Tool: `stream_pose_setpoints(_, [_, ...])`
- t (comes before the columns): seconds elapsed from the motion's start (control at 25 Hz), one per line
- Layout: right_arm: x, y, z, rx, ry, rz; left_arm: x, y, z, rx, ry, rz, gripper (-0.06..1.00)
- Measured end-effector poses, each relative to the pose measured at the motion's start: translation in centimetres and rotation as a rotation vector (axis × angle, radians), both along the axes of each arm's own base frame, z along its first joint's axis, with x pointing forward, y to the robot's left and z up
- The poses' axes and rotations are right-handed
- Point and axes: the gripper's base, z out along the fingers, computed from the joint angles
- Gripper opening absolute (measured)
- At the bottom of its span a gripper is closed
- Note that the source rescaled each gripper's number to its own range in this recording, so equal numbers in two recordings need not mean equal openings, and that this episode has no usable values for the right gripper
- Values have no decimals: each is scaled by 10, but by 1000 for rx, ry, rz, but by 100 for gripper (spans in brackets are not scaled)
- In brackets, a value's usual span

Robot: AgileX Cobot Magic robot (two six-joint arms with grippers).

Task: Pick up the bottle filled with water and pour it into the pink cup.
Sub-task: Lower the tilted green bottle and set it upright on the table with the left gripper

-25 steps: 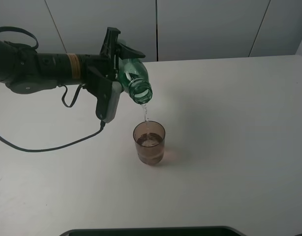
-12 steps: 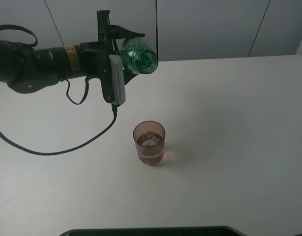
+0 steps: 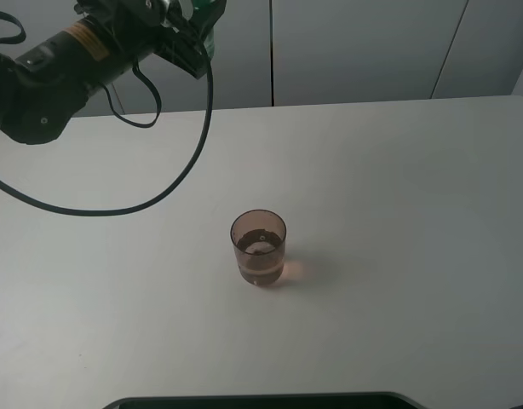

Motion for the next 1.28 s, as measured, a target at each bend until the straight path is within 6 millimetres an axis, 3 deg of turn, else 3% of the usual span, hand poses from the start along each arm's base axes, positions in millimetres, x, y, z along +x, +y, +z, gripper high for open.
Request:
stream_pose_setpoints(0.16, [0, 0, 0, 0, 0, 0, 4, 20, -10, -179, 143, 174, 4])
stream_pose_setpoints(0.32, [0, 0, 0, 0, 0, 0, -3, 44, -31, -224, 220, 345, 4])
stream_pose_setpoints(0.52, [0, 0, 0, 0, 0, 0, -5, 72, -47, -237, 280, 470, 4])
stream_pose_setpoints(0.8, [0, 0, 0, 0, 0, 0, 9, 109, -68, -402, 376, 567, 4])
stream_pose_setpoints(1.12, [0, 0, 0, 0, 0, 0, 9, 88, -131, -239, 533, 359, 4])
stream_pose_setpoints(1.28, [0, 0, 0, 0, 0, 0, 5, 83, -150, -176, 581, 304, 4])
